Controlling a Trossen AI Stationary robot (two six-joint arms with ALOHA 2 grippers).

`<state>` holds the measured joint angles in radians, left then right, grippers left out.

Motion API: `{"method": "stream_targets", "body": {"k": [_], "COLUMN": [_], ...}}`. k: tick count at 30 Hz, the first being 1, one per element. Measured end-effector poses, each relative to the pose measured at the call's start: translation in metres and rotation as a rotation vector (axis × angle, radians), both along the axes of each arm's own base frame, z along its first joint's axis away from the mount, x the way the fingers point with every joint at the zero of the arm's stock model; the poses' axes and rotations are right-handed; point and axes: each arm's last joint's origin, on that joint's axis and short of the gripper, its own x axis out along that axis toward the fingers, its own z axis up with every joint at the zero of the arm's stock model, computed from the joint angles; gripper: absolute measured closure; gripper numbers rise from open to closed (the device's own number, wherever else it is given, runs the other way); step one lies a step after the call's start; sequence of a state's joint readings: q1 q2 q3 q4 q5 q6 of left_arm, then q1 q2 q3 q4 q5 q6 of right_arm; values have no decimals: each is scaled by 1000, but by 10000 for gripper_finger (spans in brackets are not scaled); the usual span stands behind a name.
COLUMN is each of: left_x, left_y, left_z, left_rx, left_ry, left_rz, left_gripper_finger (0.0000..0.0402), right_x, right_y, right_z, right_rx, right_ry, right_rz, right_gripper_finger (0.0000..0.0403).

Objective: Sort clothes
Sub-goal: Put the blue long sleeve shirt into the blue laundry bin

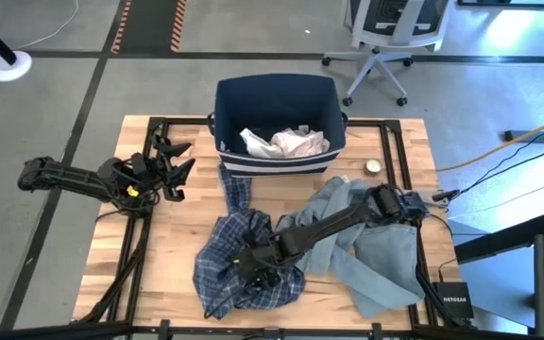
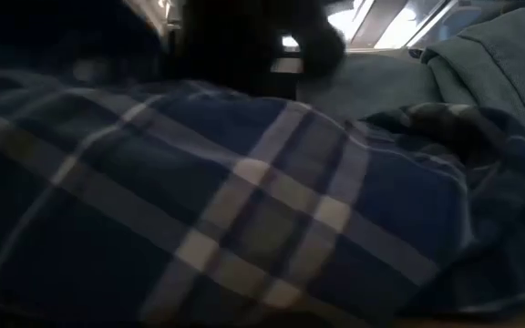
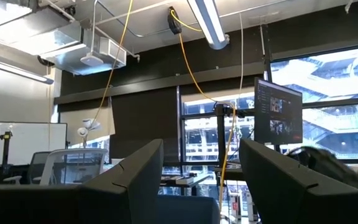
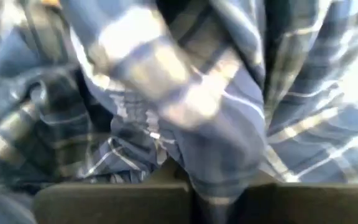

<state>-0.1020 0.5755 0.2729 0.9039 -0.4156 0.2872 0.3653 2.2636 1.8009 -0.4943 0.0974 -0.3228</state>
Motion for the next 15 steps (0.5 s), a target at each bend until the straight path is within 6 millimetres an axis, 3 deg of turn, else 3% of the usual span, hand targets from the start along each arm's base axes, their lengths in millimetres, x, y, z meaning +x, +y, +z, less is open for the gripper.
{"method": "stream_targets", "body": {"k": [5, 15], "left_x": [0, 0], "left_y": [0, 0], "left_z": [0, 0], "left_rx": [-5, -3], "left_ry": [2, 3], "left_rz": [-3, -2], "left_gripper_finger": [194, 194], "right_x": [-10, -41], "right_y": [-2, -19], "right_z": [50, 145], "right_rx": [-87, -156], "right_ry": [-75, -283], "right_rz": [-34, -77], "right_gripper_finger": [370, 382]}}
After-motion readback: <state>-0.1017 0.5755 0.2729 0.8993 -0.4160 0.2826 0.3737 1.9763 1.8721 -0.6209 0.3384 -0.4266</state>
